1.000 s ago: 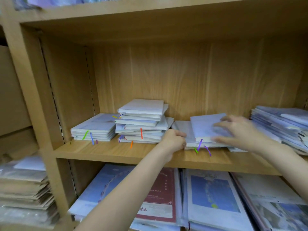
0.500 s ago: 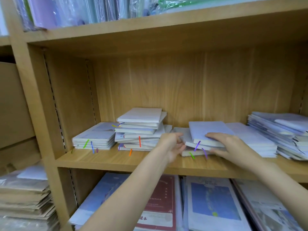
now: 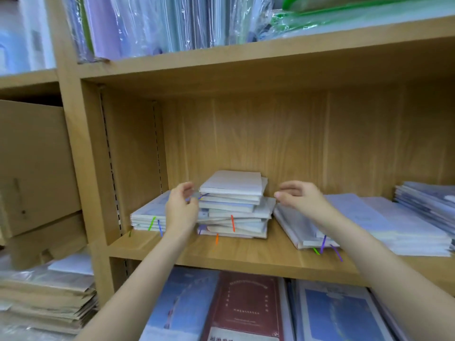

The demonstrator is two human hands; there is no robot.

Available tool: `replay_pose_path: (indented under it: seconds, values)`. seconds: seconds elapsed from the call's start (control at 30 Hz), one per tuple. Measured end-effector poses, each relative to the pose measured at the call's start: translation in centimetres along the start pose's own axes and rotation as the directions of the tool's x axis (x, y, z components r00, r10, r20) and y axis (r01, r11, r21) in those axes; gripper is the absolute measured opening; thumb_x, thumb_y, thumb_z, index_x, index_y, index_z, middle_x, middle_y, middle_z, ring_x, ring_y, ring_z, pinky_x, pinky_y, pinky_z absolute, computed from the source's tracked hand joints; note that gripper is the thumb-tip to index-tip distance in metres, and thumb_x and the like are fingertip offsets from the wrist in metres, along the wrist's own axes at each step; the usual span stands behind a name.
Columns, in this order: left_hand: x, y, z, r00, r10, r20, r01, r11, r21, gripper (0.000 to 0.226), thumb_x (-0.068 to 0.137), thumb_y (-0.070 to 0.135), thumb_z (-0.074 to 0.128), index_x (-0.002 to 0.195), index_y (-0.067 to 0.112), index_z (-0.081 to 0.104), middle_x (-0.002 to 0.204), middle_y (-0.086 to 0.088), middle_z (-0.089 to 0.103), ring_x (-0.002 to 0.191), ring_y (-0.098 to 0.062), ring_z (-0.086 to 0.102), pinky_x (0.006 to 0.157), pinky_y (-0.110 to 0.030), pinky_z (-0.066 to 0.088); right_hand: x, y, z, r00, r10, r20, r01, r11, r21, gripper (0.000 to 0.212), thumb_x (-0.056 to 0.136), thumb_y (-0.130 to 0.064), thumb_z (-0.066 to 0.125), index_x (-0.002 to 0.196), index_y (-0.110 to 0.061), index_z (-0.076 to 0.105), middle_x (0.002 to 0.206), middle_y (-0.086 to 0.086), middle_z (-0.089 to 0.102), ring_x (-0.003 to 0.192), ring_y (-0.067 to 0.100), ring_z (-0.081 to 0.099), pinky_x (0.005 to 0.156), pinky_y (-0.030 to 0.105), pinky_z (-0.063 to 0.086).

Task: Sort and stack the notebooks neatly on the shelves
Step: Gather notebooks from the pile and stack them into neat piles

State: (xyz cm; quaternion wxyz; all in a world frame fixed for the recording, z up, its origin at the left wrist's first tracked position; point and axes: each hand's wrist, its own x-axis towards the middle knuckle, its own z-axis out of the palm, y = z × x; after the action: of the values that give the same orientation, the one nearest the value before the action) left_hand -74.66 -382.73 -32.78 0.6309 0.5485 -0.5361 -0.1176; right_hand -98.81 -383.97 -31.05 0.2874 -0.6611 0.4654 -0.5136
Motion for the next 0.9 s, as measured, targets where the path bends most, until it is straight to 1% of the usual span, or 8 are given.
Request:
replay_pose_path:
  seconds: [0.17, 0.3, 0.43, 0.5, 0.57, 0.73, 0.83, 0.9]
  values:
    - [2.0, -1.6, -0.4, 0.962, -0.015, 0.273, 0.006, 0.999, 0.034, 0.048, 0.086, -0.011, 0.043, 0.127, 0.009, 0.053, 0.113, 0.002, 0.054, 0.124, -0.022, 0.047, 0.088, -0.019, 0.034, 2.1, -1.0, 3.5, 0.980, 0.194, 0.049, -0.200, 0.934, 0.296, 0.033, 0.090, -0.003, 0.058, 0.118, 0.014, 0.053, 0.111, 0.024, 0.060, 0.085, 0.022, 0.062, 0.074, 0.021, 0.054]
    - [1.9, -1.6, -0.3, 0.926, 0.139, 0.351, -0.237, 0.938, 0.253, 0.058, 0.083, -0.010, 0.043, 0.131, 0.021, 0.051, 0.144, -0.004, 0.038, 0.138, -0.026, 0.020, 0.111, -0.033, 0.015, 3.3, -0.9, 4.8, 0.955, 0.298, -0.003, -0.260, 0.839, 0.479, 0.031, 0.094, -0.012, 0.055, 0.115, 0.010, 0.050, 0.108, 0.020, 0.058, 0.086, 0.024, 0.061, 0.067, 0.028, 0.055]
    - [0.8, 0.0, 0.3, 0.853, 0.216, 0.476, -0.393, 0.866, 0.310, 0.060, 0.086, -0.005, 0.043, 0.135, 0.029, 0.044, 0.151, -0.001, 0.028, 0.141, -0.024, 0.010, 0.113, -0.035, 0.008, 3.7, -1.3, 3.1, 0.924, 0.358, -0.136, -0.277, 0.869, 0.409, 0.010, 0.091, 0.001, 0.054, 0.086, -0.001, 0.045, 0.082, 0.013, 0.051, 0.063, 0.018, 0.052, 0.041, 0.018, 0.046]
    - [-0.3, 1.1, 1.3, 0.822, 0.260, 0.507, -0.449, 0.843, 0.295, 0.060, 0.086, -0.004, 0.044, 0.135, 0.031, 0.043, 0.150, 0.002, 0.031, 0.142, -0.022, 0.009, 0.115, -0.037, 0.007, 3.5, -1.5, 0.6, 0.934, 0.320, -0.160, -0.242, 0.894, 0.376, 0.007, 0.091, 0.005, 0.051, 0.096, 0.003, 0.047, 0.082, 0.016, 0.052, 0.062, 0.019, 0.051, 0.037, 0.017, 0.046]
    - [-1.3, 2.0, 3.1, 0.802, 0.300, 0.517, -0.474, 0.846, 0.244, 0.056, 0.086, 0.000, 0.043, 0.134, 0.029, 0.045, 0.147, 0.001, 0.036, 0.142, -0.020, 0.014, 0.115, -0.039, 0.009, 2.7, -1.5, -2.2, 0.932, 0.282, -0.229, -0.180, 0.906, 0.382, 0.018, 0.090, 0.008, 0.049, 0.108, 0.008, 0.048, 0.088, 0.019, 0.053, 0.064, 0.021, 0.052, 0.038, 0.017, 0.046]
    - [-4.8, 3.8, 9.0, 0.743, 0.398, 0.538, -0.541, 0.830, 0.135, 0.044, 0.090, 0.009, 0.048, 0.132, 0.023, 0.050, 0.140, 0.007, 0.045, 0.139, -0.012, 0.025, 0.111, -0.029, 0.005, -1.5, -1.2, -10.2, 0.865, 0.201, -0.460, -0.034, 0.938, 0.346, 0.012, 0.093, 0.005, 0.045, 0.104, 0.005, 0.051, 0.073, 0.011, 0.053, 0.058, 0.020, 0.048, 0.040, 0.016, 0.044]
    - [-7.0, 4.6, 12.1, 0.667, 0.475, 0.574, -0.676, 0.710, 0.198, 0.041, 0.091, 0.021, 0.050, 0.132, 0.023, 0.050, 0.139, 0.009, 0.045, 0.139, -0.009, 0.025, 0.112, -0.034, -0.010, -3.9, -0.4, -14.8, 0.792, 0.158, -0.590, -0.010, 0.969, 0.246, 0.018, 0.096, -0.001, 0.045, 0.112, -0.003, 0.052, 0.080, 0.008, 0.056, 0.064, 0.019, 0.052, 0.045, 0.019, 0.048]
    - [-8.2, 5.7, 14.1, 0.588, 0.518, 0.622, -0.744, 0.648, 0.163, 0.042, 0.091, 0.026, 0.048, 0.133, 0.018, 0.050, 0.140, 0.002, 0.046, 0.138, -0.015, 0.028, 0.113, -0.031, -0.005, -5.2, 0.6, -17.7, 0.737, 0.113, -0.667, -0.057, 0.993, 0.105, 0.024, 0.096, -0.007, 0.047, 0.120, -0.006, 0.053, 0.096, 0.010, 0.059, 0.079, 0.023, 0.058, 0.058, 0.027, 0.056]
